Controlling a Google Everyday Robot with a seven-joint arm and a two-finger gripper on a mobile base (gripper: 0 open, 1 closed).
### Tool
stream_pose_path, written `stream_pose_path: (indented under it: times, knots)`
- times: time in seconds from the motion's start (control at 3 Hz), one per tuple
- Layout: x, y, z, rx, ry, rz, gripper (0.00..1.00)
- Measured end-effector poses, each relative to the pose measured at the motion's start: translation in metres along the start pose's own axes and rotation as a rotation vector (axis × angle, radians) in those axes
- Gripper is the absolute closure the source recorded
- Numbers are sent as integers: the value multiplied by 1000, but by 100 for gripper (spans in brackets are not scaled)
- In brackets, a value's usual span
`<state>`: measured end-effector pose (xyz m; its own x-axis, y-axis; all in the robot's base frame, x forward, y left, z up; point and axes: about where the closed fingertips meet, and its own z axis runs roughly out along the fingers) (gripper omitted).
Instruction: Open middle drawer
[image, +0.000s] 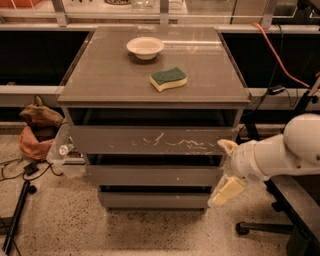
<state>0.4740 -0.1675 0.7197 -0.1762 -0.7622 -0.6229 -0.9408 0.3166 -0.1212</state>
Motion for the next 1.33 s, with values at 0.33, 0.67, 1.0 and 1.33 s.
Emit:
stream_pose_path:
  times: [0.33, 0.67, 1.0, 1.33]
  knots:
    - [11, -3, 54, 34, -87, -2, 0]
    - [19, -21, 95, 93, -123, 54, 0]
    - [19, -21, 95, 93, -123, 54, 0]
    - [34, -29, 114, 106, -77, 87, 0]
